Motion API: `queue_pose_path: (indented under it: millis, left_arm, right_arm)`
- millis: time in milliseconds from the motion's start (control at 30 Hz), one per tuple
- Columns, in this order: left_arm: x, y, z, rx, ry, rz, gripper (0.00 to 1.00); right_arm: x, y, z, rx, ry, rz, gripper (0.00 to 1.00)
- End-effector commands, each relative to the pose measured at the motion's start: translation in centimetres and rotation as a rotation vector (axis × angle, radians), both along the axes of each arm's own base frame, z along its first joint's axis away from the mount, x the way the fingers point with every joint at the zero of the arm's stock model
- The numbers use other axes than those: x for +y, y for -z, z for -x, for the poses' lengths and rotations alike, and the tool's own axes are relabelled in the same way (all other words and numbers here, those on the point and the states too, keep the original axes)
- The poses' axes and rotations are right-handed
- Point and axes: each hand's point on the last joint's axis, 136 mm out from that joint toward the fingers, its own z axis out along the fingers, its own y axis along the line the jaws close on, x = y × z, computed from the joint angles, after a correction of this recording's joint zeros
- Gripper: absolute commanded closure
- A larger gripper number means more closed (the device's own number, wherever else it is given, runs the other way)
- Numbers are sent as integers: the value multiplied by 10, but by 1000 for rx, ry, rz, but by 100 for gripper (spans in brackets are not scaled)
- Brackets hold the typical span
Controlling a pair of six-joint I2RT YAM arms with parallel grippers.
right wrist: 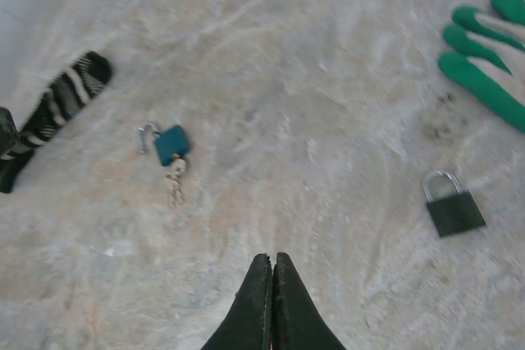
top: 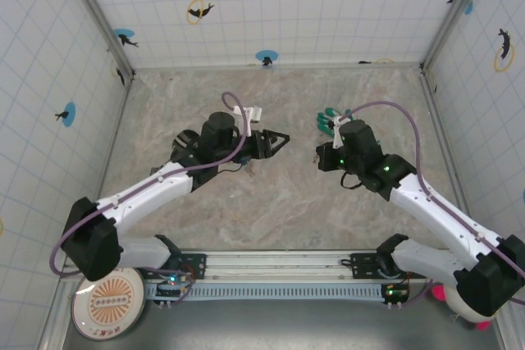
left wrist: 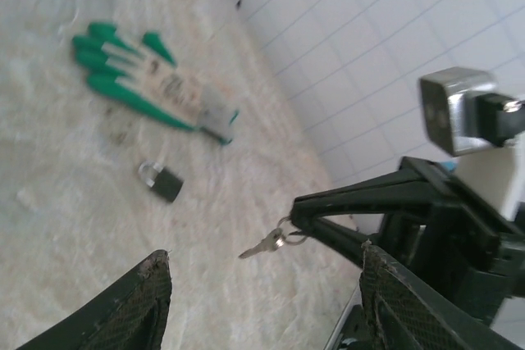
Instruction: Unlock with the key
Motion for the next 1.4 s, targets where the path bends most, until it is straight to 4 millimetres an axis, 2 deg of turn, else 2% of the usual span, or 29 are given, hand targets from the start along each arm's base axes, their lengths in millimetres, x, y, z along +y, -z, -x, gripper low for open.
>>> queue_pose_path:
  millis: [0, 300, 567, 733, 767, 967, 1200, 1367]
  left_arm:
    - [2, -25, 11, -137, 75, 41, 37]
    - [-8, -54, 60, -237, 363, 153, 33]
    - [-11, -55, 75, -221, 459, 198, 31]
    - [-15, -53, 76, -193, 483, 203, 31]
    - [-16, -53, 77, -190, 487, 205, 31]
    - [-23, -61, 81, -193, 513, 223, 34]
    - [-24, -61, 81, -177, 511, 219, 51]
    - [-21, -60, 80, -182, 489, 190, 59]
  right_arm:
    - [20, -41, 5, -90, -128, -74, 100]
    - [51, -98, 33, -154, -349, -263, 100]
    - [57, -140, 46, -215, -406, -401, 100]
    - [59, -151, 53, -220, -435, -449, 100]
    - [61, -158, 53, -245, -443, -468, 100]
    - [65, -163, 56, -239, -469, -508, 100]
    - [64, -158, 52, -232, -459, -503, 100]
    - [61, -151, 48, -218, -439, -492, 100]
